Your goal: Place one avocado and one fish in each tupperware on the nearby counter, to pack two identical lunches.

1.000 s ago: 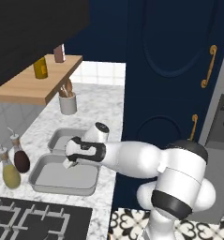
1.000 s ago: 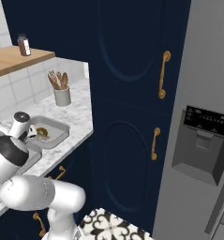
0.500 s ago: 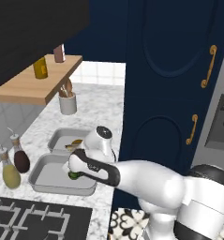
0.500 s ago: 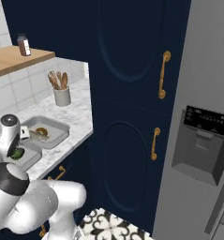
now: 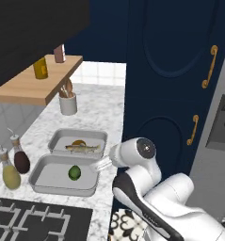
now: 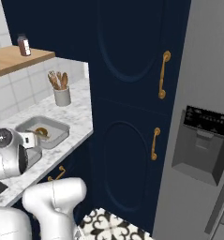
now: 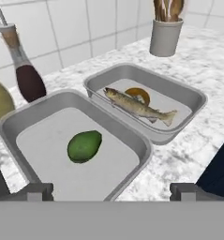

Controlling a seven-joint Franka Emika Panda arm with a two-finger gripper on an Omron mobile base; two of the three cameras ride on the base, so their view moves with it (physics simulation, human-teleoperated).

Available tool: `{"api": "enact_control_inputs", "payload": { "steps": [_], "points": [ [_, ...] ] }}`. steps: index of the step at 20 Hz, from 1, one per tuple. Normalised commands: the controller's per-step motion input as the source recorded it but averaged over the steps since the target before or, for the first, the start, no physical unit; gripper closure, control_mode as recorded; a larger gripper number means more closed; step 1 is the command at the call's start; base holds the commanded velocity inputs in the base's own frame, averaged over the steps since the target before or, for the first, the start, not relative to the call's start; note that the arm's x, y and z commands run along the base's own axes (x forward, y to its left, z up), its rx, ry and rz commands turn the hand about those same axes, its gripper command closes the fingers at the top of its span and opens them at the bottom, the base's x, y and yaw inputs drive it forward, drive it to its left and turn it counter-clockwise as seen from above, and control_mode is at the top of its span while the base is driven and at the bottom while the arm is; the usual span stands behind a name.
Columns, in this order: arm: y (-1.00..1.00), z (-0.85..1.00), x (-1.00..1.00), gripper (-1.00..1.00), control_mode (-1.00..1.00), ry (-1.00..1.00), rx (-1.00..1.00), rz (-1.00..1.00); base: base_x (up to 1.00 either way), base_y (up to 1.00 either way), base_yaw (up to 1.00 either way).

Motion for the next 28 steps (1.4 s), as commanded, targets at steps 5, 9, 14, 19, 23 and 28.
{"api": "enact_control_inputs", "payload": {
  "steps": [5,9,14,19,23,28],
  "points": [
    [-0.72,0.95,-0.37,-1.00,-1.00,0.00,0.00,-0.40,0.00,0.00,0.00],
    [-0.64,0.40,-0.65,-1.00,-1.00,0.01,0.00,-0.40,0.00,0.00,0.00],
    [-0.62,0.00,-1.00,-1.00,-1.00,0.00,0.09,-0.14,0.00,0.00,0.00],
    [-0.83,0.00,-0.66,-1.00,-1.00,0.00,0.18,-0.03,0.00,0.00,0.00],
    [-0.93,0.00,0.05,-1.00,-1.00,0.00,0.16,0.12,0.00,0.00,0.00],
    [-0.50,-0.25,0.24,-1.00,-1.00,0.01,0.08,0.28,0.00,0.00,0.00]
  ]
}}
